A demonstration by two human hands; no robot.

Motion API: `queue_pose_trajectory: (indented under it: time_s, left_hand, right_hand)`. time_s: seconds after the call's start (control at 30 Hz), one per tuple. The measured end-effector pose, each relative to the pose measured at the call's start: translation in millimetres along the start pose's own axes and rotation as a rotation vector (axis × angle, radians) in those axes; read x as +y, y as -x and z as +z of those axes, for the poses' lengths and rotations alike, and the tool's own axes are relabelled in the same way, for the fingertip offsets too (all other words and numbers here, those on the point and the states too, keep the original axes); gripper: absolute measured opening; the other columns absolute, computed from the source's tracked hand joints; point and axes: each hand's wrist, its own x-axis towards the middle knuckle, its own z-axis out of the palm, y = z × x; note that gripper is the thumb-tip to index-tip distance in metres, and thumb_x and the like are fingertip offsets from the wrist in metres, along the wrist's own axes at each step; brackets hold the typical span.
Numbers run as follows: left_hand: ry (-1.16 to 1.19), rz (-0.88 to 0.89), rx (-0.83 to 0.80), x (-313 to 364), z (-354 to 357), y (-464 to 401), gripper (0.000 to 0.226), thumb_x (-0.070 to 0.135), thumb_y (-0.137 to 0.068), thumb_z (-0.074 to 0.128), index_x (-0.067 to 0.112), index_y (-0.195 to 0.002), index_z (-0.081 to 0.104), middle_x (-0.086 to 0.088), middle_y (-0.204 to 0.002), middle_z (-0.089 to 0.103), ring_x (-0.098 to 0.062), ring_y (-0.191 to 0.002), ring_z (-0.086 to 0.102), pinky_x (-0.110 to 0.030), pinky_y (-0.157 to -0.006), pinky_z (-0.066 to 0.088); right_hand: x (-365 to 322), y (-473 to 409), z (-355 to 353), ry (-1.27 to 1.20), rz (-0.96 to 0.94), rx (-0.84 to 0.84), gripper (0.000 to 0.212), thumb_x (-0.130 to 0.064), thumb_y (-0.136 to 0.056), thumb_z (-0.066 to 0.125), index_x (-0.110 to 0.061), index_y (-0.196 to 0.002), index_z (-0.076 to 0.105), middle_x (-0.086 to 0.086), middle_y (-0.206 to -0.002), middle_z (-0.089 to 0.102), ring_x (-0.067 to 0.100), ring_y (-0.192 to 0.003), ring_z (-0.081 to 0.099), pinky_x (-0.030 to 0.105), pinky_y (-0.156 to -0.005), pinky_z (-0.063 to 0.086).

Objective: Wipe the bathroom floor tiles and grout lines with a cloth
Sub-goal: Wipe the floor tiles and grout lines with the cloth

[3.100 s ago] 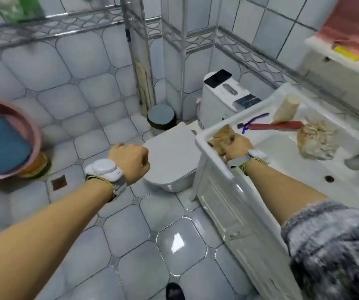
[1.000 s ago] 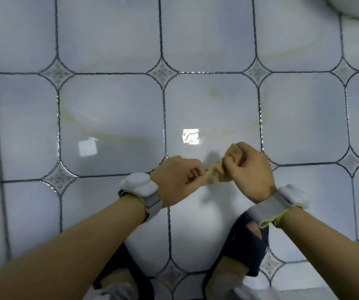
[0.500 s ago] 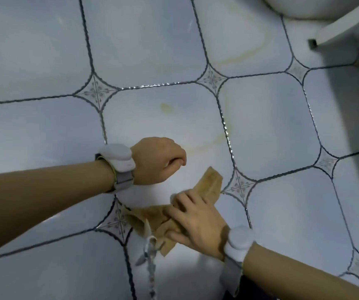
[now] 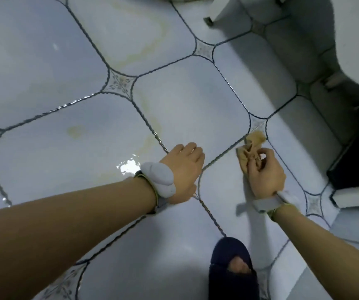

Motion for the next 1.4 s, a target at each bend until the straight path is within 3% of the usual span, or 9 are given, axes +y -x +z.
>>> queue_pose_trajectory:
  time_s: [0.23, 0.33, 0.53, 0.83, 0.93, 1.03, 1.17, 1.3, 1.4]
  left_hand:
    - [-0.053, 0.082, 0.033, -4.1, 2.5, -46.9, 0.068, 0.04, -0.085, 0.048, 0.011, -0.142, 0.026, -0.006, -0.145, 0.03, -0.027, -0.135, 0.023, -0.04, -0.11, 0.025]
    - [-0.048, 0.083, 0.058, -3.7, 1.0, -58.3, 0.059, 0.031, -0.086, 0.045, 0.015, -0.14, 0.03, -0.003, -0.144, 0.033, -0.025, -0.133, 0.026, -0.037, -0.108, 0.026]
    - [-0.13, 0.115, 0.058, 9.5, -0.7, -89.2, 0.06, 0.038, -0.085, 0.044, 0.012, -0.137, 0.032, -0.003, -0.142, 0.033, -0.025, -0.131, 0.027, -0.037, -0.106, 0.027]
    - [-0.168, 0.148, 0.027, 21.5, 0.7, -82.0, 0.058, 0.034, -0.085, 0.043, 0.011, -0.136, 0.035, -0.006, -0.138, 0.039, -0.026, -0.127, 0.034, -0.04, -0.104, 0.029]
    - [-0.175, 0.191, 0.003, 23.6, 2.0, -53.1, 0.055, 0.033, -0.086, 0.042, 0.011, -0.135, 0.036, -0.005, -0.137, 0.039, -0.025, -0.127, 0.034, -0.04, -0.106, 0.028]
    - [-0.19, 0.226, -0.001, 24.0, 0.2, -30.1, 0.053, 0.032, -0.088, 0.041, 0.01, -0.136, 0.035, -0.005, -0.14, 0.037, -0.025, -0.13, 0.031, -0.039, -0.108, 0.026]
    - [-0.232, 0.177, -0.005, 11.8, -10.0, -1.6, 0.049, 0.031, -0.089, 0.041, 0.012, -0.134, 0.038, -0.003, -0.139, 0.038, -0.024, -0.13, 0.03, -0.038, -0.107, 0.026]
    - [-0.224, 0.135, -0.045, 8.3, -18.7, 18.3, 0.046, 0.035, -0.088, 0.046, 0.015, -0.13, 0.043, 0.0, -0.136, 0.042, -0.022, -0.128, 0.034, -0.036, -0.105, 0.03]
    - [-0.226, 0.137, -0.063, 14.6, -20.7, 13.7, 0.043, 0.032, -0.085, 0.047, 0.016, -0.125, 0.047, 0.001, -0.132, 0.046, -0.021, -0.125, 0.037, -0.037, -0.103, 0.032]
  right_hand:
    - [-1.1, 61.3, -16.6, 0.038, -0.635, -0.376, 0.015, -0.028, -0.094, 0.054, -0.023, -0.104, 0.063, -0.007, -0.085, 0.054, 0.009, -0.07, 0.047, 0.016, -0.062, 0.02]
    - [17.8, 43.5, -23.8, 0.06, -0.852, -0.528, 0.019, -0.026, -0.096, 0.057, -0.018, -0.11, 0.065, -0.001, -0.091, 0.057, 0.019, -0.073, 0.054, 0.025, -0.061, 0.038]
    - [66.9, -76.5, -39.7, 0.314, -0.102, -0.187, 0.018, -0.022, -0.094, 0.053, -0.014, -0.108, 0.061, 0.012, -0.097, 0.057, 0.036, -0.088, 0.056, 0.035, -0.069, 0.037]
    - [40.0, 45.8, -40.8, 0.136, -0.67, -0.482, 0.023, -0.026, -0.09, 0.054, -0.02, -0.109, 0.064, 0.001, -0.096, 0.056, 0.022, -0.075, 0.056, 0.027, -0.058, 0.029]
    - [63.3, 0.8, -29.8, 0.21, -0.473, -0.293, 0.024, -0.032, -0.086, 0.045, -0.028, -0.105, 0.058, 0.002, -0.094, 0.055, 0.031, -0.078, 0.058, 0.034, -0.063, 0.045]
    - [94.1, -57.5, -28.1, 0.337, -0.072, -0.135, 0.012, -0.028, -0.089, 0.049, -0.025, -0.097, 0.057, 0.003, -0.085, 0.047, 0.038, -0.076, 0.057, 0.033, -0.064, 0.032]
    - [76.7, -45.7, -13.4, 0.385, 0.003, -0.103, 0.011, -0.017, -0.089, 0.05, -0.013, -0.096, 0.058, 0.015, -0.088, 0.05, 0.034, -0.064, 0.048, 0.035, -0.062, 0.029]
    - [43.0, 13.2, -14.4, 0.289, -0.189, -0.114, 0.014, -0.014, -0.089, 0.051, -0.015, -0.101, 0.057, 0.012, -0.087, 0.048, 0.035, -0.063, 0.051, 0.032, -0.058, 0.029]
    - [28.1, 64.7, -20.7, 0.214, -0.542, -0.358, 0.02, -0.028, -0.09, 0.047, -0.029, -0.109, 0.054, -0.006, -0.089, 0.043, 0.02, -0.068, 0.048, 0.03, -0.053, 0.035]
